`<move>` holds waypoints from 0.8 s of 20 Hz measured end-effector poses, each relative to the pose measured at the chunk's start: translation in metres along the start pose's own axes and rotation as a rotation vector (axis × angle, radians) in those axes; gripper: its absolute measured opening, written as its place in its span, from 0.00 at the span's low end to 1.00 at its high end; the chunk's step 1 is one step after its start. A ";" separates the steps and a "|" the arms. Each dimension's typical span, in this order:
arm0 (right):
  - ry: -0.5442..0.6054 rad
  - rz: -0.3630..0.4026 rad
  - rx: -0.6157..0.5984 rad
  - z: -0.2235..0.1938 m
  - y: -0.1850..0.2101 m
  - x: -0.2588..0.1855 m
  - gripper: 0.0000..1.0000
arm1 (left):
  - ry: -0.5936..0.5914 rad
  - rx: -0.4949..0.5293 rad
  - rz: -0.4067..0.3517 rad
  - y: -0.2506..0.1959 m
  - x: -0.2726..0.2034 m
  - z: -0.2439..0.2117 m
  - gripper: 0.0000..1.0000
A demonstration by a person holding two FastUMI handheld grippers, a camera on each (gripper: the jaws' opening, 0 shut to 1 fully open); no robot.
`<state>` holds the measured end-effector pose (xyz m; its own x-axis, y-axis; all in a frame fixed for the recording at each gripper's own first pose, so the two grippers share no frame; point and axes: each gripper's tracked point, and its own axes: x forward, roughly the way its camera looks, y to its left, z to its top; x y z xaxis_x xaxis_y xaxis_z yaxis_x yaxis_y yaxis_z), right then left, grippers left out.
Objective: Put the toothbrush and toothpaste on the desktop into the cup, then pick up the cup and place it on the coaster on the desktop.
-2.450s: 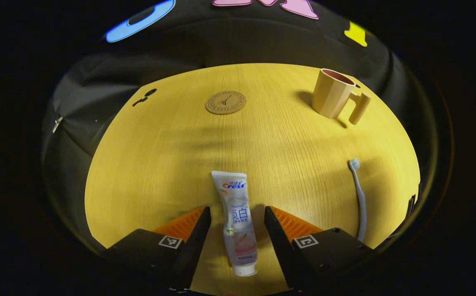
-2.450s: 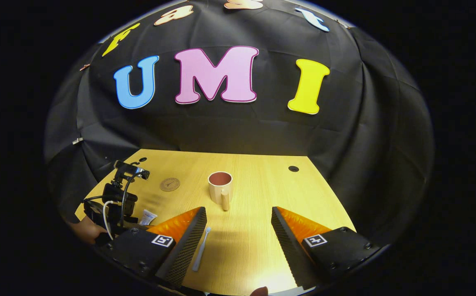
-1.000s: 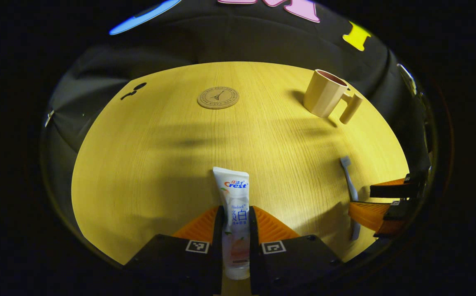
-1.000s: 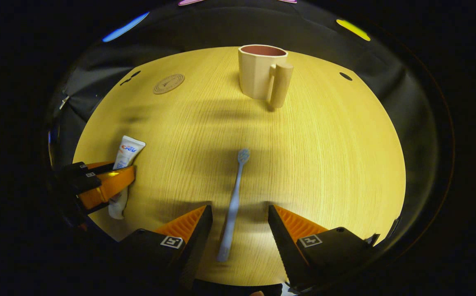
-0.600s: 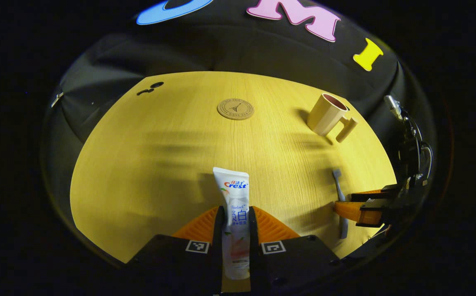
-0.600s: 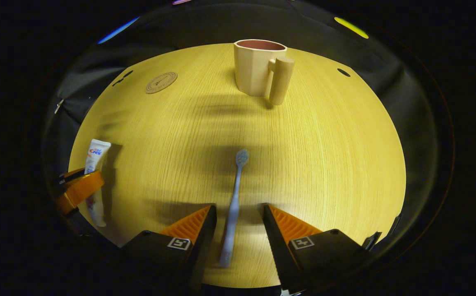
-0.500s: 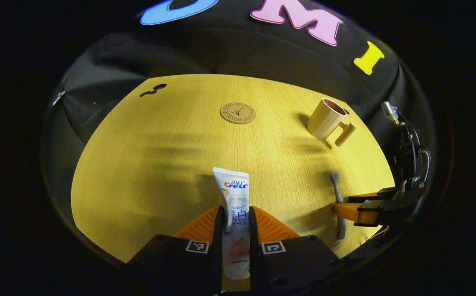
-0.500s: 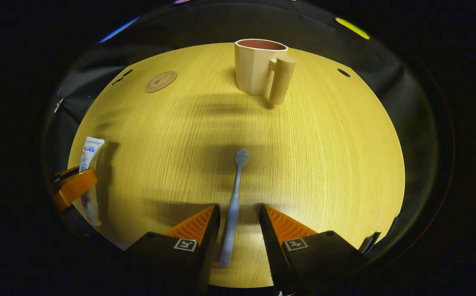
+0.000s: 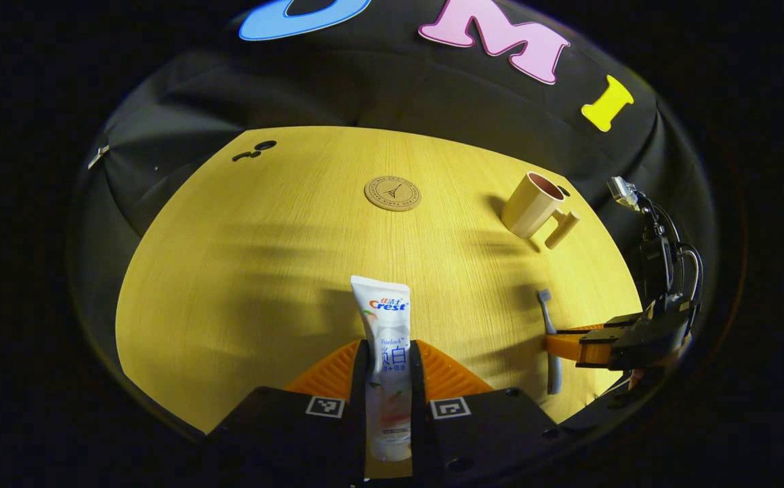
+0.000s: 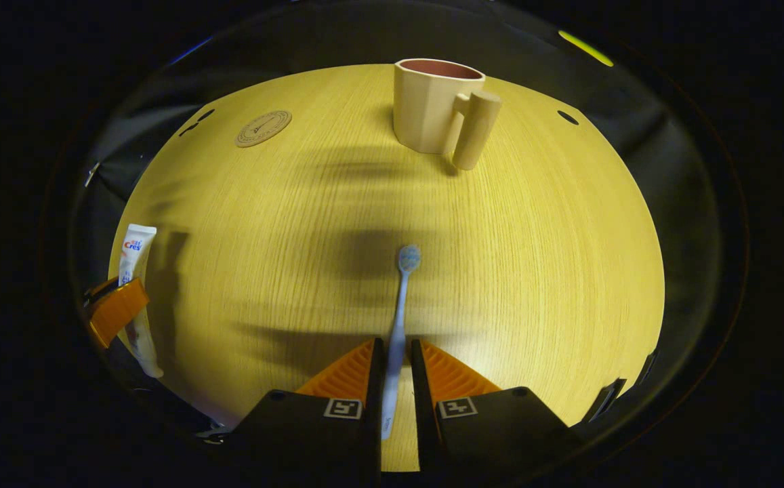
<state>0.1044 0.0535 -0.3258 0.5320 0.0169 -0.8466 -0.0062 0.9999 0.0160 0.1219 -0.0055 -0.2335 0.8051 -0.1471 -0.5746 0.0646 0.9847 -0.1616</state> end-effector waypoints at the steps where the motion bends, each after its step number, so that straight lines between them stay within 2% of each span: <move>1: -0.007 -0.007 -0.011 0.001 0.001 0.000 0.14 | -0.002 0.001 -0.002 -0.001 0.000 0.000 0.36; 2: -0.007 -0.010 -0.025 0.000 0.002 0.000 0.14 | -0.003 0.003 -0.003 -0.003 -0.001 0.001 0.36; 3: -0.014 -0.009 -0.030 0.002 0.001 -0.001 0.12 | -0.006 0.005 -0.003 -0.004 -0.002 0.001 0.31; 4: -0.014 0.002 -0.025 0.001 0.001 0.000 0.12 | -0.009 0.007 -0.004 -0.005 -0.004 0.002 0.31; 5: -0.028 0.015 -0.001 0.002 0.000 -0.002 0.11 | -0.011 0.009 -0.005 -0.006 -0.004 0.003 0.36; 8: -0.081 0.073 0.068 0.002 0.001 -0.003 0.09 | -0.022 0.010 -0.010 -0.013 -0.005 0.006 0.36; 9: -0.121 0.090 0.081 0.006 0.000 -0.007 0.09 | -0.028 0.009 -0.014 -0.016 -0.006 0.008 0.32; 10: -0.164 0.102 0.081 0.010 -0.002 -0.012 0.09 | -0.038 0.006 -0.022 -0.021 -0.007 0.012 0.36; 12: -0.268 0.136 0.072 0.022 -0.002 -0.028 0.09 | -0.061 0.000 -0.043 -0.031 -0.008 0.020 0.36; 13: -0.314 0.153 0.073 0.027 -0.003 -0.038 0.09 | -0.081 -0.001 -0.062 -0.039 -0.008 0.027 0.31; 16: -0.435 0.201 0.108 0.047 -0.009 -0.067 0.09 | -0.144 0.008 -0.135 -0.068 -0.011 0.052 0.34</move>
<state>0.1087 0.0431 -0.2441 0.8340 0.1833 -0.5205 -0.0694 0.9706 0.2306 0.1393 -0.0663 -0.1746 0.8646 -0.2641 -0.4275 0.1825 0.9577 -0.2226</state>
